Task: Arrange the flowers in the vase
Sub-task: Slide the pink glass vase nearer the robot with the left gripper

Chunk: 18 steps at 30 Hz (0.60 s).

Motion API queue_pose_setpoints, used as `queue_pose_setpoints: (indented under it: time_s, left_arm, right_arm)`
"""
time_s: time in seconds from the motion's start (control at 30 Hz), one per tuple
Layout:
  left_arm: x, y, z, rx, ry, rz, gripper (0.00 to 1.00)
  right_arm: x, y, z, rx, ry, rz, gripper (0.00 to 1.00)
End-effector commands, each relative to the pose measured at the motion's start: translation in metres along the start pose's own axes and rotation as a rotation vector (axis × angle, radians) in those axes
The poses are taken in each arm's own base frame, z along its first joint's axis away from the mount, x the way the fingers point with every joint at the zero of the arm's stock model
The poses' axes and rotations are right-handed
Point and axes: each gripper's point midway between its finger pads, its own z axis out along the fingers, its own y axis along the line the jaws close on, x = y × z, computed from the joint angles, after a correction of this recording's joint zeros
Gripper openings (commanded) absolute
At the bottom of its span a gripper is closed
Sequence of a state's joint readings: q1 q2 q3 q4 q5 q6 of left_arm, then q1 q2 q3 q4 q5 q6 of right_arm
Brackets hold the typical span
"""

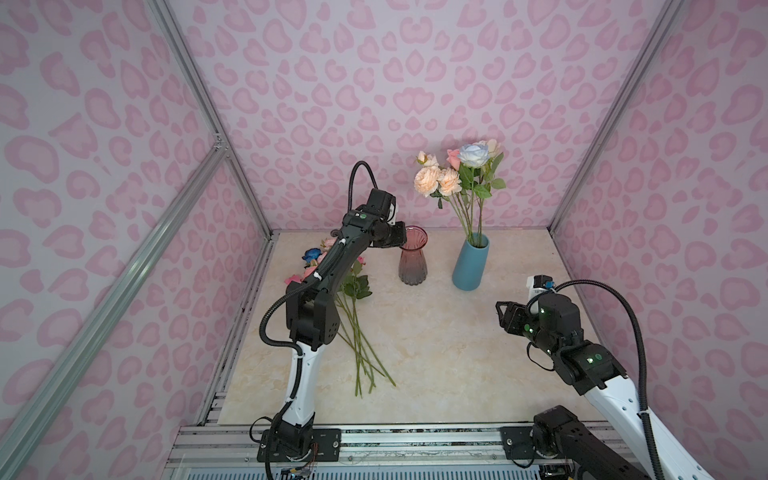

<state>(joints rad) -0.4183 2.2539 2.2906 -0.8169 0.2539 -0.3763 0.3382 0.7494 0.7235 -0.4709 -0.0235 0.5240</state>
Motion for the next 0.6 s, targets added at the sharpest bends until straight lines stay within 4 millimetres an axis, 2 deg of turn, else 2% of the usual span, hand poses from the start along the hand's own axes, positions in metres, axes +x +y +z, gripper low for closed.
queue_pose_setpoints:
  time_s: [0.0,0.4,0.57]
  left_arm:
    - [0.006,0.003,-0.007,-0.021,0.023,0.017,0.23]
    - [0.017,-0.001,-0.026,-0.011,0.045,0.038,0.03]
    - [0.026,-0.005,-0.029,0.017,0.072,0.033,0.03]
  right_arm:
    - [0.005,-0.003,0.001,0.009,0.013,0.002,0.56]
    - [0.005,-0.004,-0.004,0.006,0.005,0.008,0.56]
    - [0.004,-0.005,-0.005,0.006,0.000,0.006,0.56]
